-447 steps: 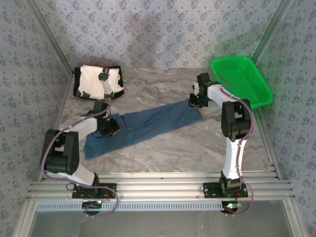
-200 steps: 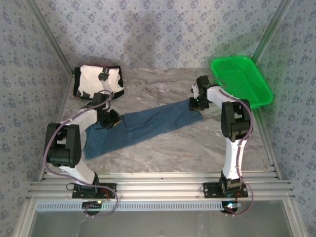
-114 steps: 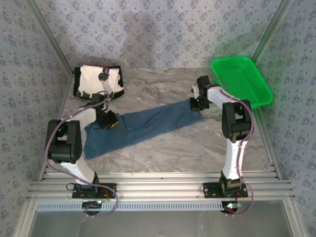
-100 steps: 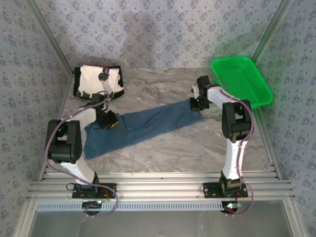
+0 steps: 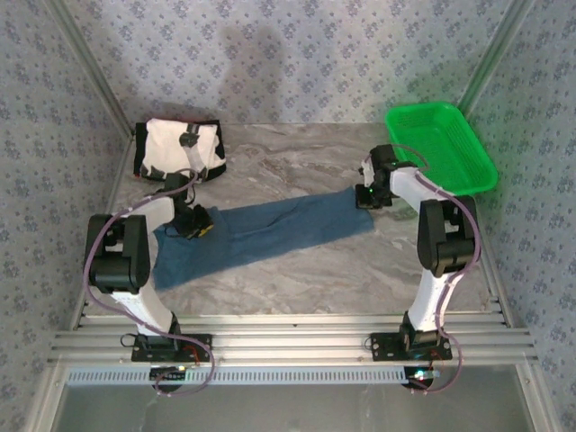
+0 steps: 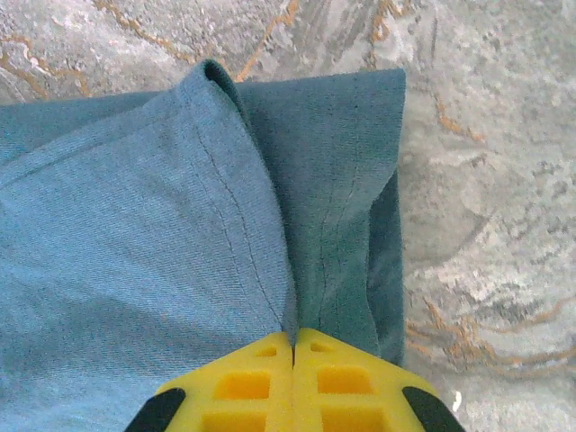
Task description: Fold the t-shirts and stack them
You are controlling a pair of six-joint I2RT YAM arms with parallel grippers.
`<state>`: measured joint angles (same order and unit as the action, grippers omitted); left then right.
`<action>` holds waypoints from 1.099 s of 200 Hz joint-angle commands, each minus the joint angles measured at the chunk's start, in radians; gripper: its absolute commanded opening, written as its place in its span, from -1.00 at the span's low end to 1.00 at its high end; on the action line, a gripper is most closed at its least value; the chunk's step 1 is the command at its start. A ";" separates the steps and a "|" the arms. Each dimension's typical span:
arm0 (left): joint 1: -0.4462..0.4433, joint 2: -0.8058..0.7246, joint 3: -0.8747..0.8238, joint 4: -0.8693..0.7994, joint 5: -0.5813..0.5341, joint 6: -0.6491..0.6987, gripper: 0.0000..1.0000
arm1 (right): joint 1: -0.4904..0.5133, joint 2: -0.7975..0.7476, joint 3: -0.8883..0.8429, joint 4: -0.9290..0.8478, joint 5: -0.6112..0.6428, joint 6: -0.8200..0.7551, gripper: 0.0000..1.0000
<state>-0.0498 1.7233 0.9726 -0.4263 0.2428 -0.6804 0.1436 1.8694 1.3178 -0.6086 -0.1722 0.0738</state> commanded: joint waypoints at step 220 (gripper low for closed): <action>-0.181 0.107 0.353 -0.027 0.113 -0.008 -0.51 | -0.053 0.040 -0.028 0.063 -0.089 -0.002 -0.32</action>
<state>-0.2039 1.7557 1.2491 -0.4427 0.3271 -0.6815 0.0921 1.8790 1.2438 -0.5488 -0.2337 0.1001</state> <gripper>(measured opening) 0.245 0.343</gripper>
